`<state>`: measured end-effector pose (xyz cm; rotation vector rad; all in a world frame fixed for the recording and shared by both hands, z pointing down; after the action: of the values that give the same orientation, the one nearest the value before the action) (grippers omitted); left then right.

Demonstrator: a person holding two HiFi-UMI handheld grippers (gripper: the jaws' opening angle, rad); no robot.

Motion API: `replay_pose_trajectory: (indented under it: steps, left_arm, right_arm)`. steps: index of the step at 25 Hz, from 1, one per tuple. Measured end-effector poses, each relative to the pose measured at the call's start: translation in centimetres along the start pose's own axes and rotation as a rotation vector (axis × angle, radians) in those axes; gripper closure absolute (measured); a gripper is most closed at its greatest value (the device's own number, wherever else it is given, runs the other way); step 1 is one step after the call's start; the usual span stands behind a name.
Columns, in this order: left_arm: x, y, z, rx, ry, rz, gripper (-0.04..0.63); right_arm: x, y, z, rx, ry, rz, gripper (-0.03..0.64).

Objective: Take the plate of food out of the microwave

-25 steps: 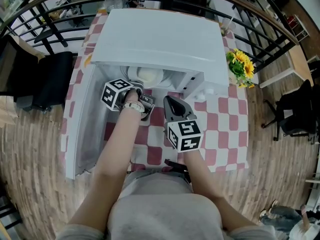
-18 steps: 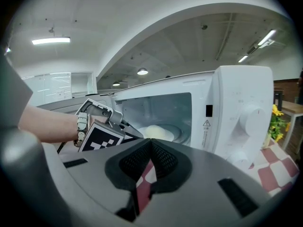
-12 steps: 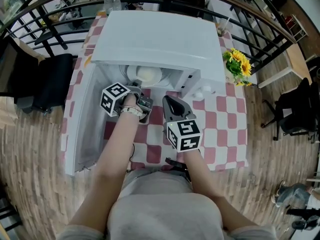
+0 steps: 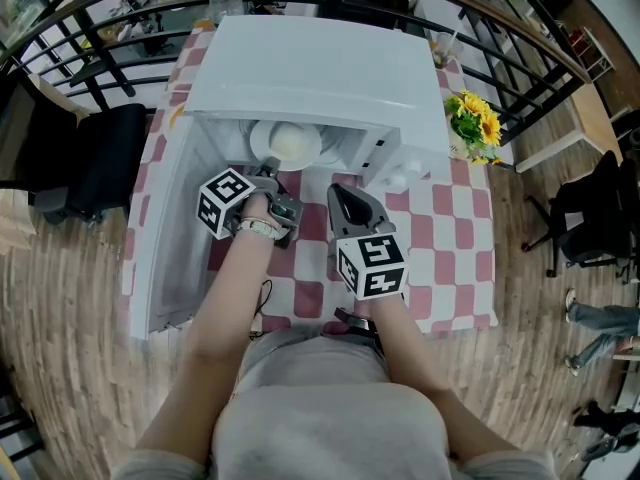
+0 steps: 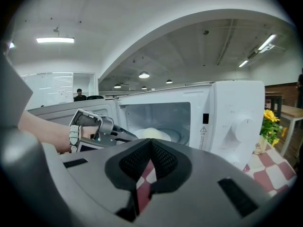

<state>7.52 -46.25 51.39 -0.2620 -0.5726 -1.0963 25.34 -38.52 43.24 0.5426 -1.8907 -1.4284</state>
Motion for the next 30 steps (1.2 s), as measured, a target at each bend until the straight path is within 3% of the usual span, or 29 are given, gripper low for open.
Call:
replay_pose_trajectory:
  steps: [14, 30]
  left_arm:
    - [-4.2, 1.9, -0.2, 0.026, 0.095, 0.036, 0.580]
    - [-8.2, 4.2, -0.8, 0.027, 0.193, 0.026, 0.580]
  right_arm:
    - [-2.0, -1.0, 2.0, -0.071, 0.007, -0.064, 0.595]
    - [-3.3, -1.4, 2.6, -0.066, 0.006, -0.086, 0.595]
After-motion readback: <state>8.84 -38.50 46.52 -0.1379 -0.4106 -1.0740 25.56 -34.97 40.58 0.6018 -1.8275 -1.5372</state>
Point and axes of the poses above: the fingertips, and each gripper's own axes: x forward along the fingers, z to its left, y out of its underside, the point moved 7 cm from there along -x, backward along the fingers, and after that the axes turned 14 degrees about -y, right-handed, at the moved point
